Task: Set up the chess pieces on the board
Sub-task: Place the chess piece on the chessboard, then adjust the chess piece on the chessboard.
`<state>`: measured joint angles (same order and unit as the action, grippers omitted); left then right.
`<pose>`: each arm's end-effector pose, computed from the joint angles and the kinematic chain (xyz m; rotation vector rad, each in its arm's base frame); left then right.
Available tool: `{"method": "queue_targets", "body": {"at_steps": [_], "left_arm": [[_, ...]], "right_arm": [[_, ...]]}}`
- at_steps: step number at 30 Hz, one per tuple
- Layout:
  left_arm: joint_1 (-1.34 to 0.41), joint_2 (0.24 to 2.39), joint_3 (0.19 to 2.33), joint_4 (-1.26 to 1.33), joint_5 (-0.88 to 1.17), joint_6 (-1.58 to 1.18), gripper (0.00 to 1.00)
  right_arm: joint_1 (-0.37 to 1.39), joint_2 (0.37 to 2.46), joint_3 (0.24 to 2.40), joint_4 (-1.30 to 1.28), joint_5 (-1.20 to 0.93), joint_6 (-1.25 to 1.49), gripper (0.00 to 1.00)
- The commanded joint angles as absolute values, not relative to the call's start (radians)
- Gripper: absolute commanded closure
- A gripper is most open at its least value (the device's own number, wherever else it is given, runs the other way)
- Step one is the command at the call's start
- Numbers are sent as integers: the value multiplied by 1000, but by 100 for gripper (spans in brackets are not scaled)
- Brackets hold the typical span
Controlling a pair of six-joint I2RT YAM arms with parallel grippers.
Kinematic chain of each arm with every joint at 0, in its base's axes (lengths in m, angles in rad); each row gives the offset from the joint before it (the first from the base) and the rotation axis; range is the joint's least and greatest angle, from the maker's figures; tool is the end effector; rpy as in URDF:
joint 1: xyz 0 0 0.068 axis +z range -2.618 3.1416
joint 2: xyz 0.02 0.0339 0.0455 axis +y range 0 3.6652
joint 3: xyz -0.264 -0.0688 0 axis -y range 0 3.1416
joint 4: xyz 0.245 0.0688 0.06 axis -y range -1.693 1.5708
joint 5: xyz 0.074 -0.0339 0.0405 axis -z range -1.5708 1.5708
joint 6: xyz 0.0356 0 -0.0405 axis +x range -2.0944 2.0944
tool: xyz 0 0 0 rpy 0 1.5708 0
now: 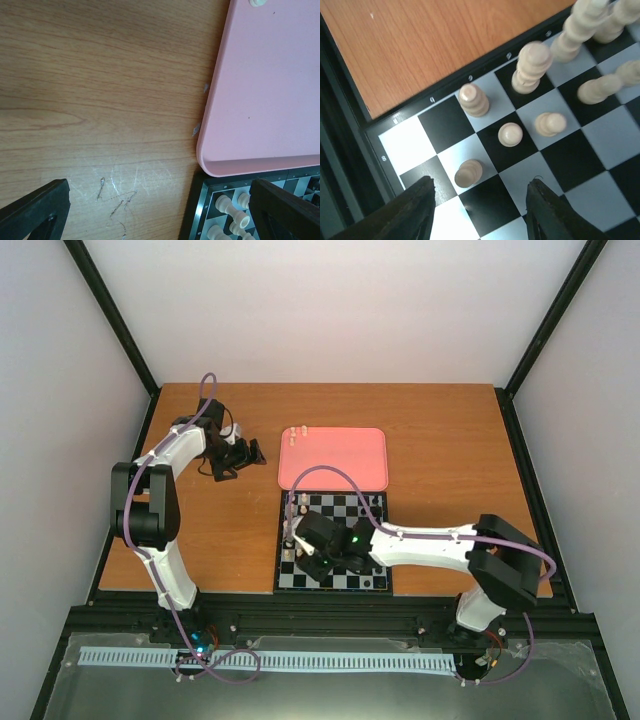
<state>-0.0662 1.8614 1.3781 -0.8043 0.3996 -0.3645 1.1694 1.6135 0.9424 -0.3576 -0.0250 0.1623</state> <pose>0.3686 -0.0383 0.2032 -0.3457 2.8602 -0.6574 0.1230 0.2921 0.1780 -1.3055 2.3504 0.4880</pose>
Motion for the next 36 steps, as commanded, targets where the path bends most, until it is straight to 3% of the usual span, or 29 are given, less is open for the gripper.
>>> {"method": "queue_targets", "body": {"at_steps": [1,6,12,13,36], "left_arm": [[-62,1822,1387,-796,398,-350,0],[-62,1824,1382,-792,401,-350,0],[-62,1824,1387,-795,400,-351,0],[-62,1824,1386,-795,399,-350,0],[-62,1841,1392,-796,399,-349,0]], "right_arm": [[1179,1526,975,-407,35,183,48],[1177,1487,955,-437,72,239,48],[1164,1540,957,-450,41,285,94],[1156,1556,960,-455,37,295,97],[1103,1698,1009,-432,-147,237,97]]}}
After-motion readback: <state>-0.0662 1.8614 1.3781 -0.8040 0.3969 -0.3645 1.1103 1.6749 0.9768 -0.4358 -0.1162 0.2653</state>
